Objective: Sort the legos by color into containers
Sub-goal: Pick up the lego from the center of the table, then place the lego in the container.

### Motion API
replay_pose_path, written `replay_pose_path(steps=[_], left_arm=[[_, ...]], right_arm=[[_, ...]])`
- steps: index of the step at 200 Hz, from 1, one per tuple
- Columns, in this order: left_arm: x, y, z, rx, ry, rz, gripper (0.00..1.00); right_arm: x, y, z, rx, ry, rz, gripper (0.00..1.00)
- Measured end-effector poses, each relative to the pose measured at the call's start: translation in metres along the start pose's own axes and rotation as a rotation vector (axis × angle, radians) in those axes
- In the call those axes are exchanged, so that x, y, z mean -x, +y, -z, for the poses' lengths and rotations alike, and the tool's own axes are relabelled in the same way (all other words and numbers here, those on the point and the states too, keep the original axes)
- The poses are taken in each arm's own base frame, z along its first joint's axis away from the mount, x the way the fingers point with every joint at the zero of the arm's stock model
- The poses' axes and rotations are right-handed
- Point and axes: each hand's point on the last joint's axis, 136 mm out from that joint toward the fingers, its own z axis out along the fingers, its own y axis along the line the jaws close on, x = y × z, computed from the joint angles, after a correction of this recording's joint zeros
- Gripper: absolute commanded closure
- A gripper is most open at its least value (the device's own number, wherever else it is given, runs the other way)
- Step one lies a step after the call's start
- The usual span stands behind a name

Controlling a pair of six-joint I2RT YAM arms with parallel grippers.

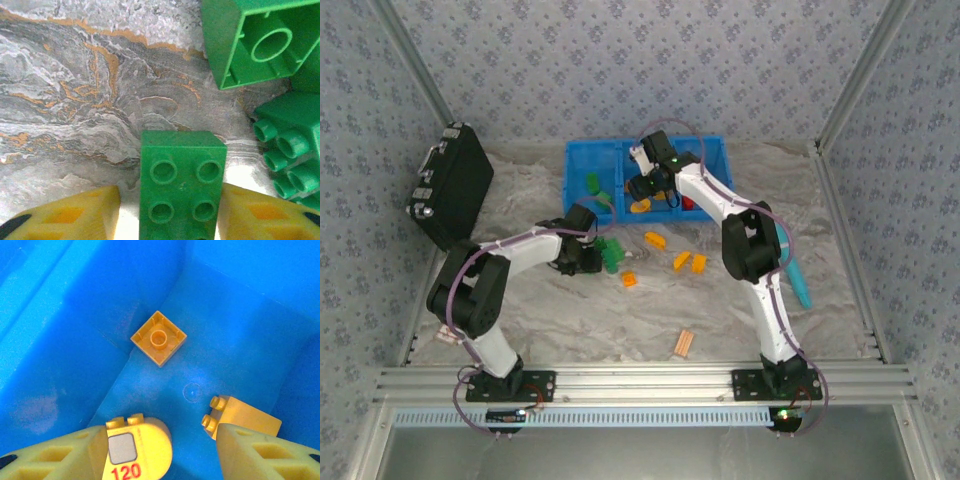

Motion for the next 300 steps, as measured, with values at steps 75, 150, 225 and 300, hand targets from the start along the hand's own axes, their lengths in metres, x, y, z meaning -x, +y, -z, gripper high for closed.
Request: replay_pose_path(steps=[75,150,225,300], left_arm=[[-0.002,0.005,0.002,0.012,-0.015,-0.005,0.65],[0.028,-0.018,0.065,-0.056,-0.107,-0.066,0.65],[0.143,-0.042,0.136,-0.123,-0.352,-0.125,0.65],[0.218,-0.030,0.066,-0.053,-0.267,-0.161,0.64]], right_arm=[[-0.003,-0.002,-0.003,0.008,-0.010,0.001,0.46],[-0.009,-0.003,0.055,-0.020,-0.066,0.015,0.46],[-0.088,-0.018,0.135,-0.176,-0.057,-0.033,0.46],[-0.146,-0.010,0.185,-0.167,-0.094,-0.261,0.43]])
